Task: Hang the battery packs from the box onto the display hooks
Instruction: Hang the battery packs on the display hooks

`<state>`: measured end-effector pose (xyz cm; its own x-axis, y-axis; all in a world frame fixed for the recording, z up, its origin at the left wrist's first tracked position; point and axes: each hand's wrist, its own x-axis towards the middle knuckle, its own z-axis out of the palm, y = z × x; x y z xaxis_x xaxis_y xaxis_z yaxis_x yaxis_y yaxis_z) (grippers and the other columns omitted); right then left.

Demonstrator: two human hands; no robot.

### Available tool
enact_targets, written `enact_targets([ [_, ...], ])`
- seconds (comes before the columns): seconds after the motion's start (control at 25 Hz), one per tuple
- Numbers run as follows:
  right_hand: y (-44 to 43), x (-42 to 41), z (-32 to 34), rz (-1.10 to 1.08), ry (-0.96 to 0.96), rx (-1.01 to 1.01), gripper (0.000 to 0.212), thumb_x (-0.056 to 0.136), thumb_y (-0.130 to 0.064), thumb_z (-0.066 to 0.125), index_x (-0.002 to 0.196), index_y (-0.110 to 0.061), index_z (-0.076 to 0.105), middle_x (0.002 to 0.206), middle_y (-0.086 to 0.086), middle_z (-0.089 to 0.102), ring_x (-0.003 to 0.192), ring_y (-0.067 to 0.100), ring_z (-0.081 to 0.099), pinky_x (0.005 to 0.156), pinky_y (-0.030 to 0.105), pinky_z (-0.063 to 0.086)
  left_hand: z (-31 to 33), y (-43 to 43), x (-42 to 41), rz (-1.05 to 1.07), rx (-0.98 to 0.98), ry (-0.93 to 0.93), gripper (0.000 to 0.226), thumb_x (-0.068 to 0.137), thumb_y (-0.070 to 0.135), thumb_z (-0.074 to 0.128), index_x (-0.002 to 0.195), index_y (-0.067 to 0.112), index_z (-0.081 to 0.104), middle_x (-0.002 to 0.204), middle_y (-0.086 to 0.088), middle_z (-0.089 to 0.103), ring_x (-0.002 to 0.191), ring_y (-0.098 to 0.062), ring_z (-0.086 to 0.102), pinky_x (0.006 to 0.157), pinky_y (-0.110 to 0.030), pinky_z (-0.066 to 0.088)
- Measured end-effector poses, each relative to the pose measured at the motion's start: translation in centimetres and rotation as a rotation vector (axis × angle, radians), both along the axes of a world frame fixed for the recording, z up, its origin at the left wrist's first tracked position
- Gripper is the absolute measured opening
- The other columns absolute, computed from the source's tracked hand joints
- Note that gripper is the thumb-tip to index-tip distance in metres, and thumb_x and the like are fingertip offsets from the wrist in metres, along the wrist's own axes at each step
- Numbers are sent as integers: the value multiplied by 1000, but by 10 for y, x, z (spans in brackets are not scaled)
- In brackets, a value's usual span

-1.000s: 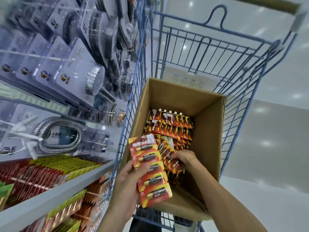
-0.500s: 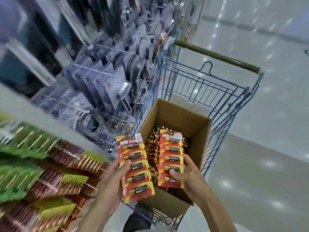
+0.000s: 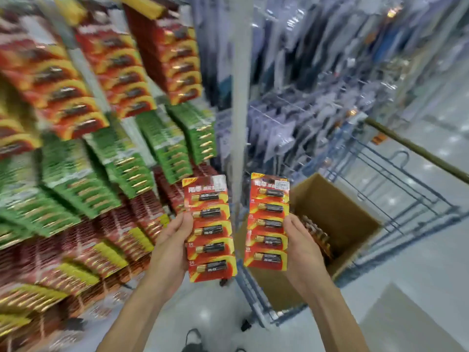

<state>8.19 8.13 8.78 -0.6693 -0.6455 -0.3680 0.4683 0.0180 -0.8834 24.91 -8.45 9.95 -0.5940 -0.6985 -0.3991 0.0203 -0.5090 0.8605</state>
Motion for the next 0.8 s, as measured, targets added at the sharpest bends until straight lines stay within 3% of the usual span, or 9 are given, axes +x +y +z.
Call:
enact_targets([
  [0.16, -50, 50, 23, 159, 45, -30, 40, 97, -44, 55, 124, -15, 64, 116, 16, 74, 106, 38, 72, 98, 59, 54, 17, -19, 82, 219, -41, 26, 36, 102, 37, 55, 128, 15, 69, 122, -19, 74, 110, -41, 72, 100, -61, 53],
  [0.4, -138, 168, 45, 415, 161, -39, 24, 105, -37, 52, 106, -24, 73, 116, 12, 74, 107, 32, 72, 96, 56, 56, 47, -47, 234, 472, -147, 48, 44, 99, 40, 55, 128, 10, 68, 121, -23, 73, 108, -44, 72, 95, -61, 56],
  [0.48, -164, 224, 52, 499, 221, -43, 25, 106, -37, 52, 105, -24, 73, 115, 12, 74, 110, 33, 70, 101, 57, 53, 53, -57, 294, 571, -182, 62, 42, 99, 38, 54, 125, 9, 69, 119, -23, 74, 101, -40, 75, 85, -55, 61],
  [0.64, -207, 345, 75, 600, 272, -92, 27, 106, -30, 49, 109, -13, 70, 97, 4, 79, 89, 15, 74, 77, 33, 61, 70, -76, 415, 712, -188, 101, 38, 103, 33, 51, 124, 7, 69, 114, -21, 76, 93, -37, 77, 68, -44, 63],
  [0.8, -243, 444, 93, 662, 301, -98, 28, 104, -41, 49, 102, -33, 76, 105, -5, 78, 102, 16, 73, 94, 42, 57, 82, -97, 513, 803, -227, 110, 37, 106, 33, 50, 126, 8, 69, 115, -23, 75, 95, -39, 76, 69, -44, 63],
])
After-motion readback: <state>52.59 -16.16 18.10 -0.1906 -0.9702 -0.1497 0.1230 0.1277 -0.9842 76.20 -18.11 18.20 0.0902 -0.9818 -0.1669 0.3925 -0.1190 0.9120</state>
